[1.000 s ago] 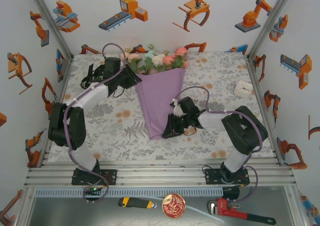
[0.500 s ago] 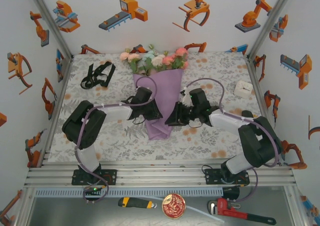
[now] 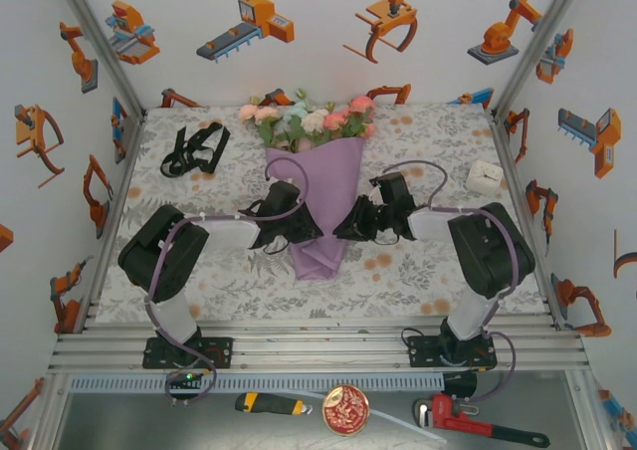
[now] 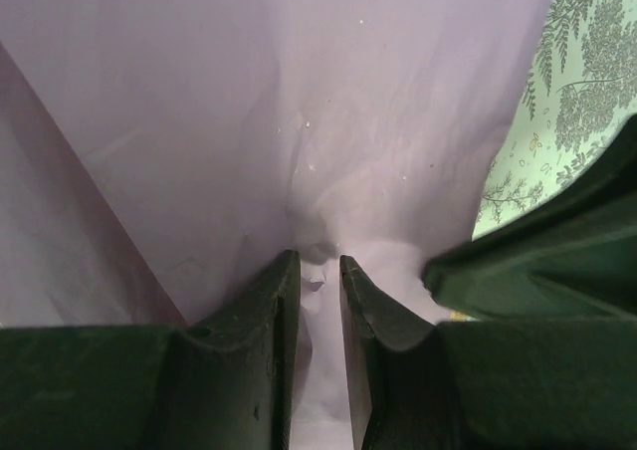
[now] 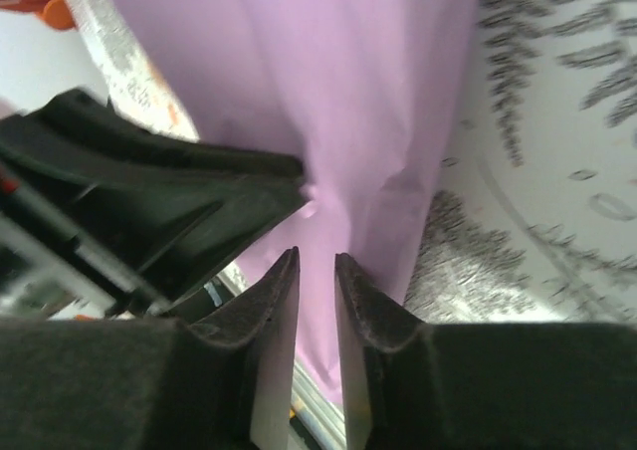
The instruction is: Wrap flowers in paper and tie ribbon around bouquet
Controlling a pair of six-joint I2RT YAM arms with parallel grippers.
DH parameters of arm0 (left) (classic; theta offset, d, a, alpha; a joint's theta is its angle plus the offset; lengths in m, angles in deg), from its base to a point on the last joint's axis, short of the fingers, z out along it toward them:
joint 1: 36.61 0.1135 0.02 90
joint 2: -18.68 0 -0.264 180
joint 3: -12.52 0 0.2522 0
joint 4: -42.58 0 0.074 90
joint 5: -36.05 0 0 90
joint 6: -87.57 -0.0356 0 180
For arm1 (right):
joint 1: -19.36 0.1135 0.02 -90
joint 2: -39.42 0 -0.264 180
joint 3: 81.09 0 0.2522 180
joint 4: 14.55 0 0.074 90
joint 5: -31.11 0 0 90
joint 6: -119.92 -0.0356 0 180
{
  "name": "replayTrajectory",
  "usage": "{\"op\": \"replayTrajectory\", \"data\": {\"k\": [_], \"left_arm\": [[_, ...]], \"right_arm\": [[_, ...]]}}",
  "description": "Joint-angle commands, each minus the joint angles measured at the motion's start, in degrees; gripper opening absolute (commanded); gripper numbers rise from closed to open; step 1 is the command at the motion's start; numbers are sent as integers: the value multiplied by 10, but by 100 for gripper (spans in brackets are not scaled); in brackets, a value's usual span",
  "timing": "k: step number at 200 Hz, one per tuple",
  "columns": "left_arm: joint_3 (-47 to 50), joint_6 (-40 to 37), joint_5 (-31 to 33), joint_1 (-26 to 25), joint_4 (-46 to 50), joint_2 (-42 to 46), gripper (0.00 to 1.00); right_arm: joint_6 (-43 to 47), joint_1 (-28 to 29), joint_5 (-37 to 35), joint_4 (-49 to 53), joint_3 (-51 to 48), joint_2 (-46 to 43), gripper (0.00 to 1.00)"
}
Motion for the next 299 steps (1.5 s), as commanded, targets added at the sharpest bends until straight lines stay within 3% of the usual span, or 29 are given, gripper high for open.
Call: {"op": "replayTrajectory", "data": {"k": [1, 112, 181, 227, 252, 299], "left_arm": [[19, 3, 6, -8, 29, 10, 27], [26, -1, -2, -8, 28, 31, 24], [25, -1, -5, -11, 30, 45, 24], [-4, -26, -12, -21, 54, 75, 29], [-38, -57, -16, -31, 84, 100, 32], [-92, -78, -9, -73, 110, 97, 33]], "right_arm": [[-15, -24, -22, -36, 16, 25, 21], [0, -122, -70, 27, 246, 207, 22], [-8, -153, -76, 106, 500, 353, 23], [46, -160, -52, 229, 648, 341, 26], [73, -156, -30, 240, 599, 247, 29], [70, -136, -21, 135, 316, 40, 30]]}}
